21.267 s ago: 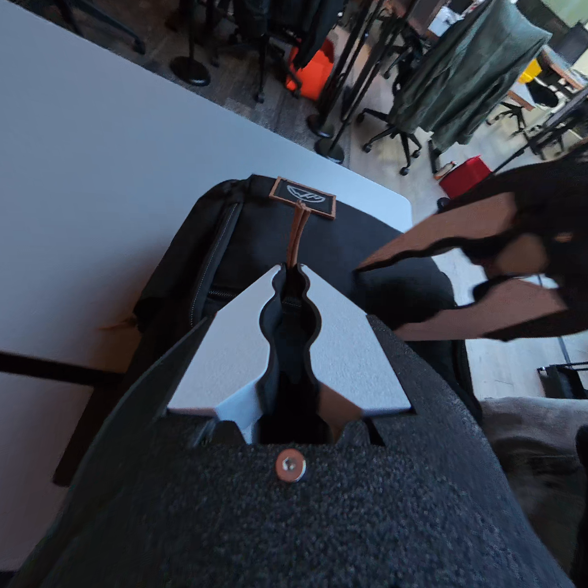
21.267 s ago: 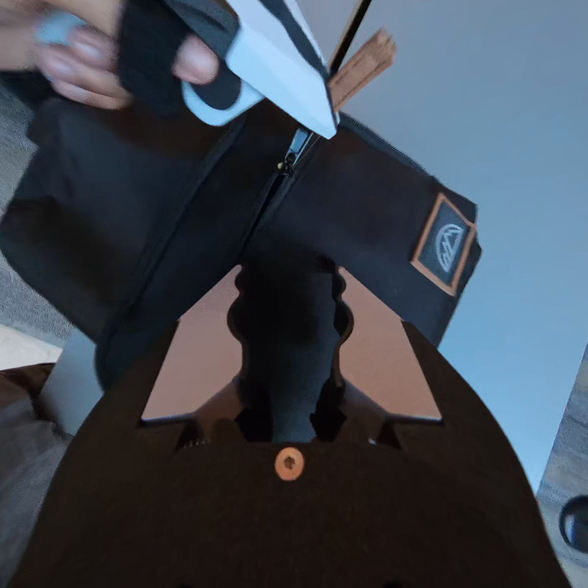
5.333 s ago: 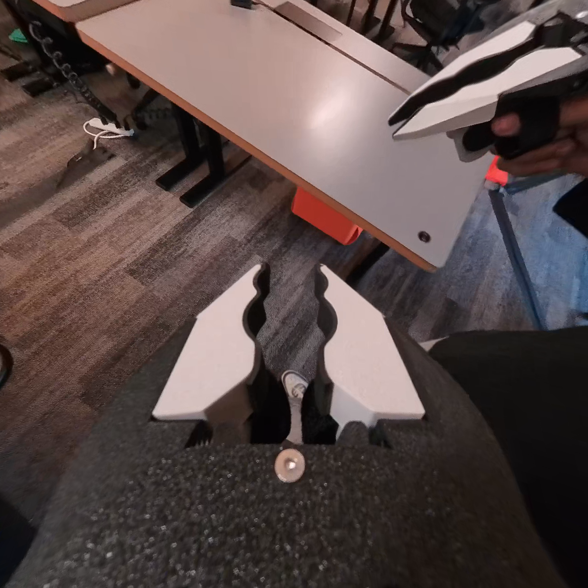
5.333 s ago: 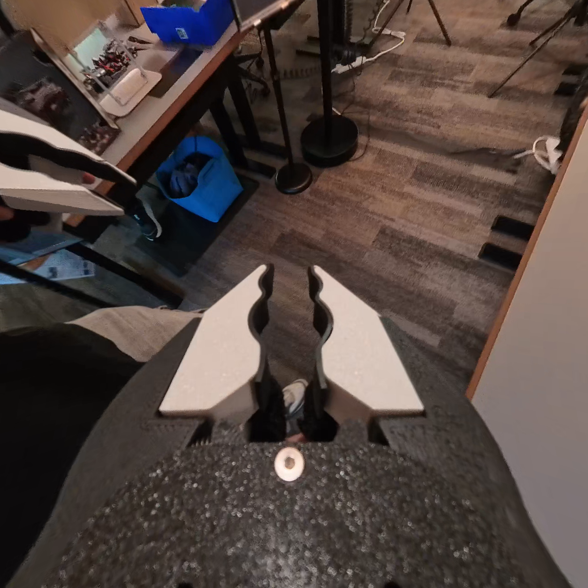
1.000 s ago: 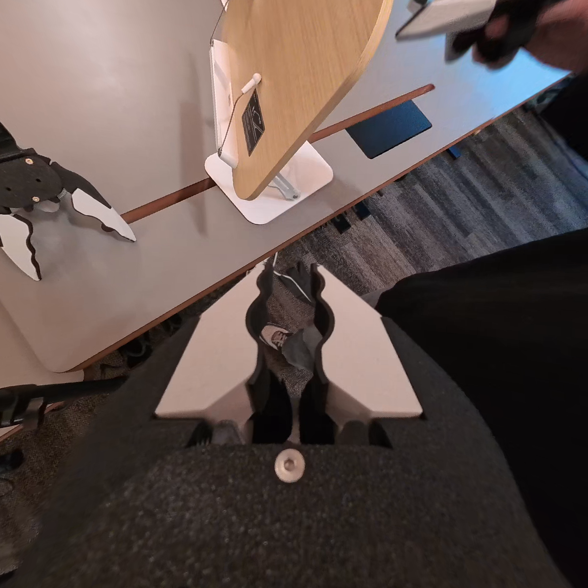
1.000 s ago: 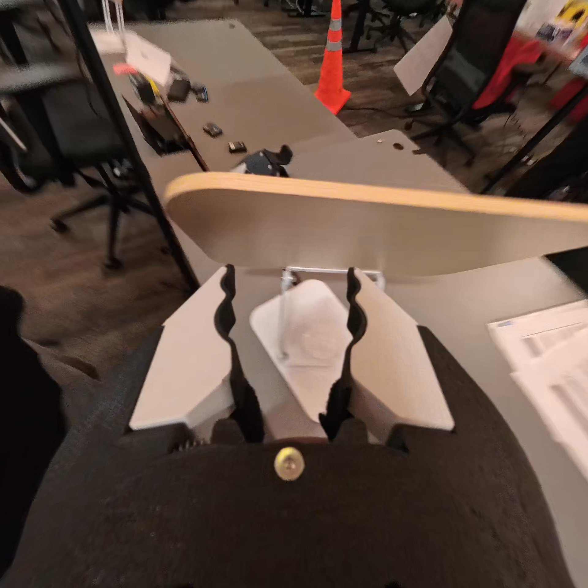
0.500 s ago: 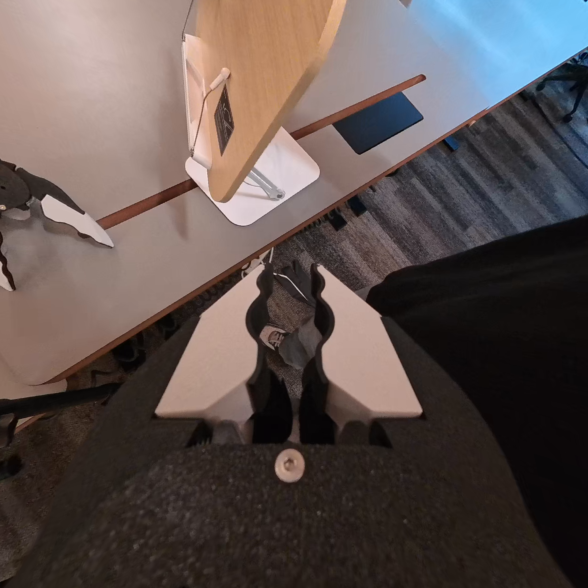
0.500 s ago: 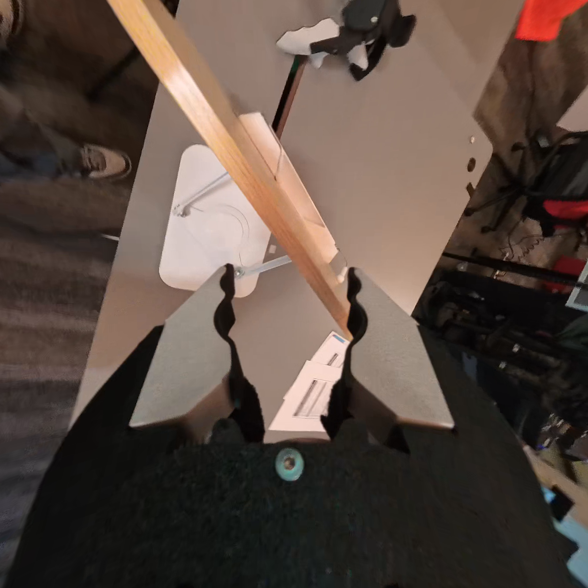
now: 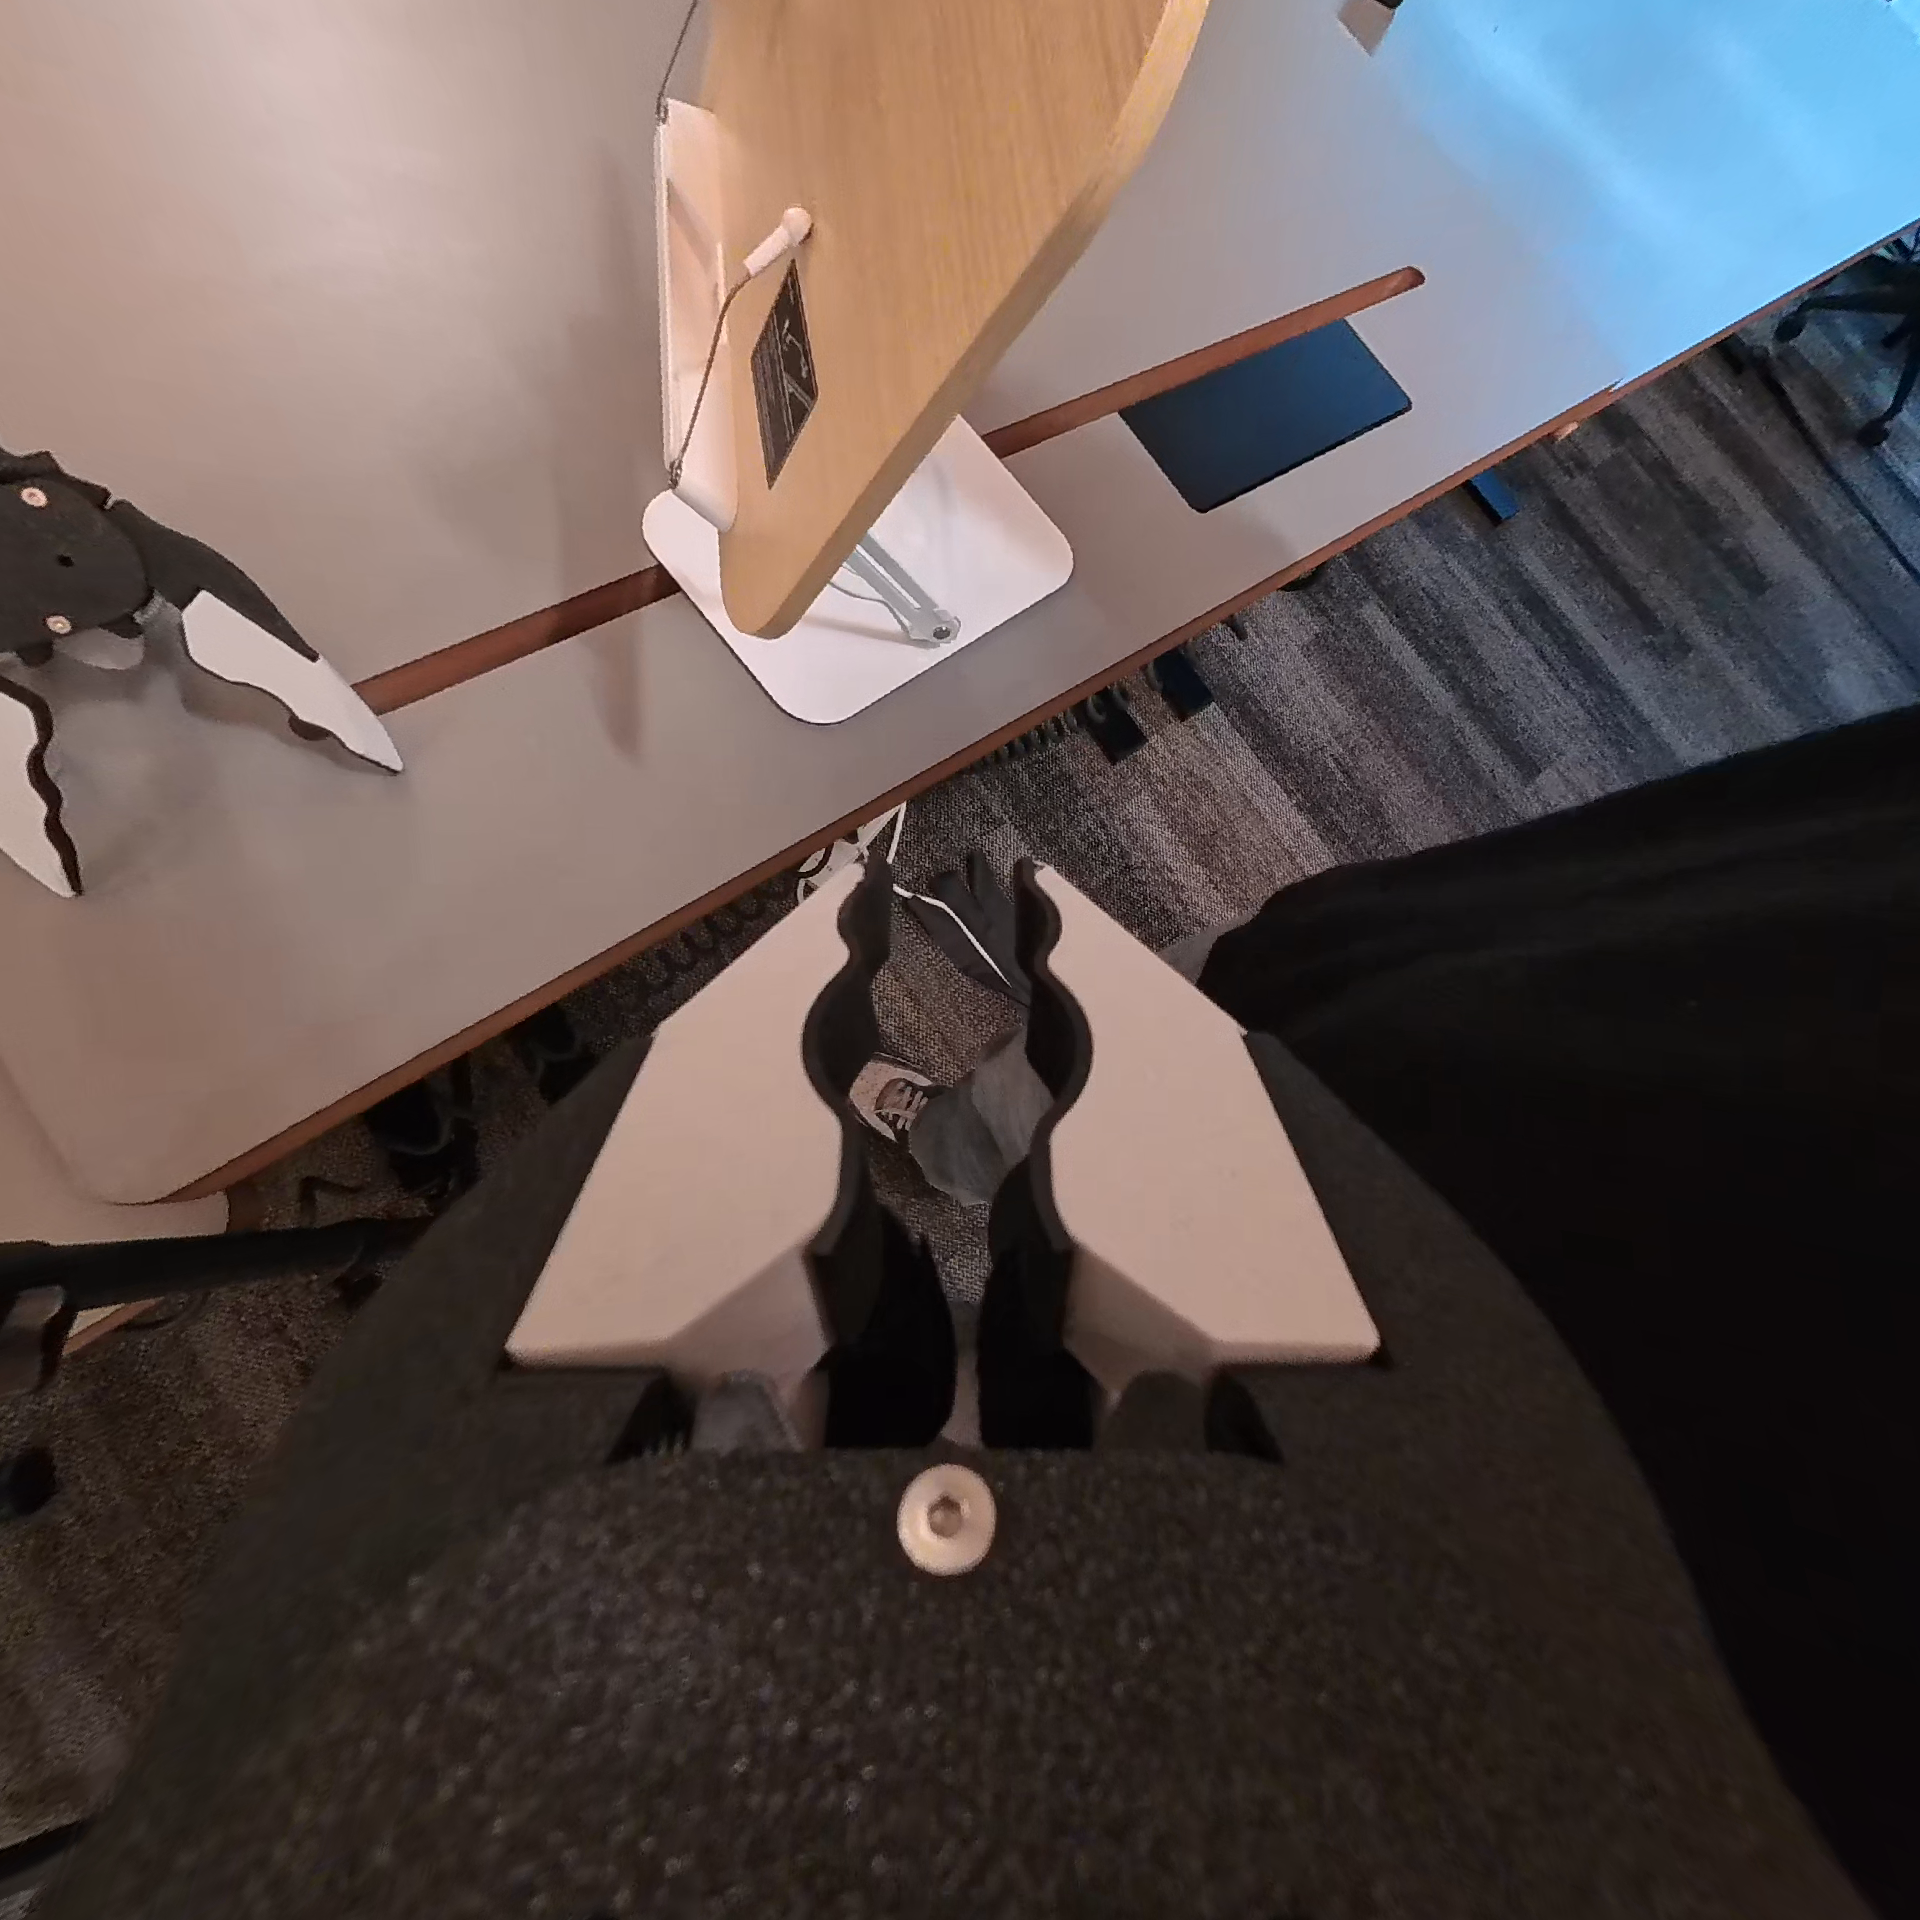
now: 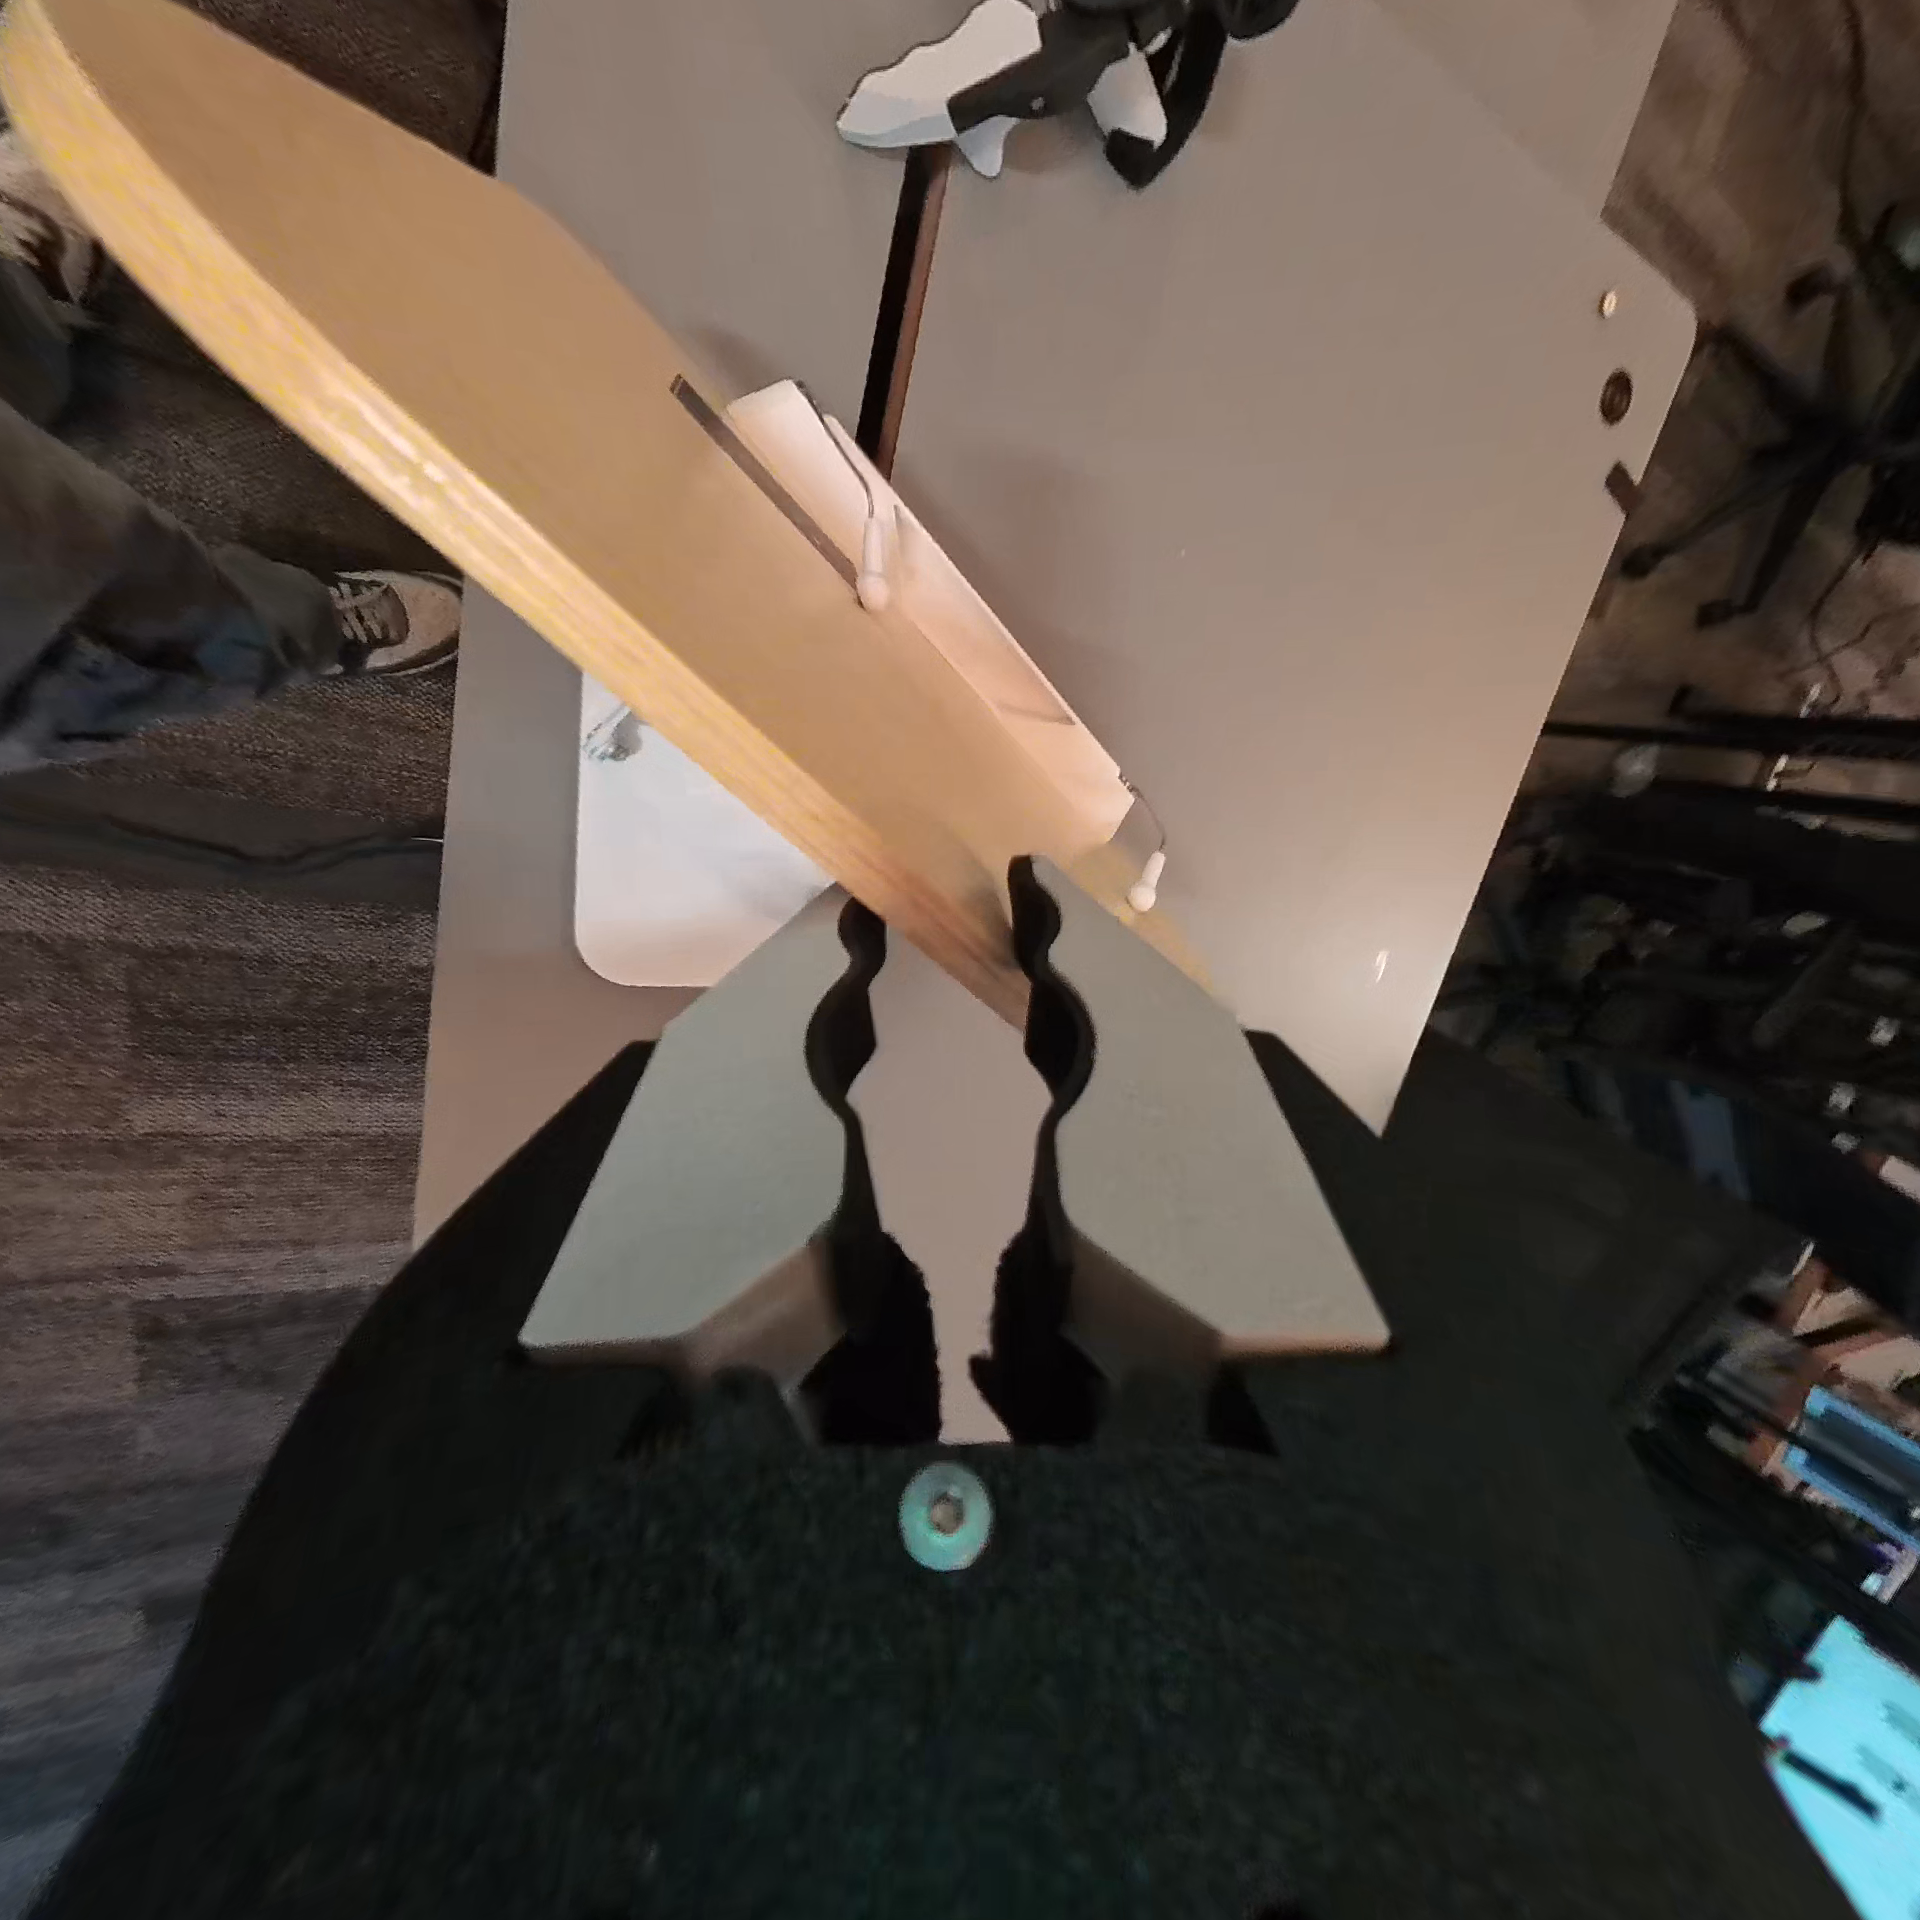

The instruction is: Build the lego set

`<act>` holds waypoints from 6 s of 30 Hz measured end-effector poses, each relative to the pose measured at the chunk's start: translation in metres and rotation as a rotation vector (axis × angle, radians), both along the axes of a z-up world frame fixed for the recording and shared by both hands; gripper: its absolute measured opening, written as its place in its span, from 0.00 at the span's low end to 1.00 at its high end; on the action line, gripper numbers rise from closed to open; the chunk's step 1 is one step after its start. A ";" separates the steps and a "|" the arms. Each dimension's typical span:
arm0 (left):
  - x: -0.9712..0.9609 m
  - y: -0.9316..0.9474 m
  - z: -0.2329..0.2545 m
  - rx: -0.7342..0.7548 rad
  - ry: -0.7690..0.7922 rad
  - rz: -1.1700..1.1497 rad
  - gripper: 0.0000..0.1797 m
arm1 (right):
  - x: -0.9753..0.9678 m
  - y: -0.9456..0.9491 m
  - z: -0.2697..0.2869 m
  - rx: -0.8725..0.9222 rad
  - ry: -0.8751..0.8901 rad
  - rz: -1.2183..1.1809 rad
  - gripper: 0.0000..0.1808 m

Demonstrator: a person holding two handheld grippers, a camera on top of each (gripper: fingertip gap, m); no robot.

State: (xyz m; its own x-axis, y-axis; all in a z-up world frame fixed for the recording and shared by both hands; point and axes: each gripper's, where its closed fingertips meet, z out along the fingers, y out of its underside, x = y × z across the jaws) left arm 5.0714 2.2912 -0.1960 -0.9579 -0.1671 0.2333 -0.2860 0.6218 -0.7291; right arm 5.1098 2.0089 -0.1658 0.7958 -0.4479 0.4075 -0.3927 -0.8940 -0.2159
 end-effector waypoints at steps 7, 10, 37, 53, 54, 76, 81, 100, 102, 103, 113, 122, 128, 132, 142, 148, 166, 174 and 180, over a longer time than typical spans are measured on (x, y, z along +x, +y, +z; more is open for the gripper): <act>-0.001 -0.006 0.003 -0.013 -0.008 -0.036 0.12 | 0.004 0.002 -0.002 0.060 0.029 -0.199 0.13; 0.001 -0.012 0.004 -0.015 -0.026 -0.044 0.12 | 0.008 0.004 -0.002 0.110 0.049 -0.358 0.13; 0.097 -0.177 0.017 -0.004 -0.496 0.014 0.09 | -0.019 -0.130 -0.001 0.798 -0.188 -0.381 0.38; 0.168 -0.224 0.015 0.104 -0.535 -0.107 0.17 | -0.082 -0.099 -0.003 0.679 -0.415 -0.606 0.20; 0.169 -0.224 0.015 0.103 -0.538 -0.106 0.17 | -0.081 -0.100 -0.002 0.674 -0.436 -0.615 0.20; 0.097 -0.097 0.052 -0.153 -0.249 0.116 0.19 | -0.063 -0.035 0.039 0.821 -0.652 -0.761 0.38; 0.070 0.016 0.032 -0.183 -0.046 0.319 0.18 | -0.039 0.145 0.013 1.127 -0.385 -0.544 0.37; -0.011 0.512 0.008 0.011 -0.180 1.391 0.16 | -0.016 0.623 -0.037 0.835 0.305 0.602 0.31; -0.022 0.545 0.011 0.006 -0.192 1.491 0.15 | -0.010 0.656 -0.030 0.831 0.307 0.636 0.29; -0.026 0.558 0.012 -0.009 -0.193 1.533 0.15 | -0.009 0.672 -0.027 0.844 0.323 0.656 0.29; 0.015 0.676 0.013 -0.063 -0.191 1.749 0.14 | 0.070 0.809 -0.040 0.842 0.422 0.777 0.29; 0.159 0.842 0.026 -0.013 -0.205 1.843 0.14 | 0.268 0.935 -0.020 0.962 0.321 0.637 0.29; 0.230 0.943 0.067 -0.020 -0.269 1.905 0.13 | 0.363 1.011 0.011 0.992 0.238 0.633 0.29; 0.268 1.006 0.067 -0.020 -0.257 1.923 0.13 | 0.409 1.057 0.009 1.035 0.241 0.553 0.28; 0.383 1.211 0.021 -0.016 -0.223 1.765 0.12 | 0.514 1.203 -0.011 1.025 0.104 0.323 0.27; 0.422 1.355 0.047 0.030 -0.291 1.668 0.12 | 0.589 1.357 0.074 1.229 0.033 0.162 0.27; 0.546 1.634 -0.006 0.067 -0.156 1.640 0.12 | 0.648 1.802 0.053 1.219 0.376 0.371 0.26; 0.732 1.766 0.021 0.112 -0.177 1.548 0.11 | 0.835 1.879 0.060 1.187 0.234 0.314 0.26; 0.863 1.838 0.044 0.062 -0.207 1.504 0.11 | 0.957 1.890 0.059 1.105 0.151 0.223 0.26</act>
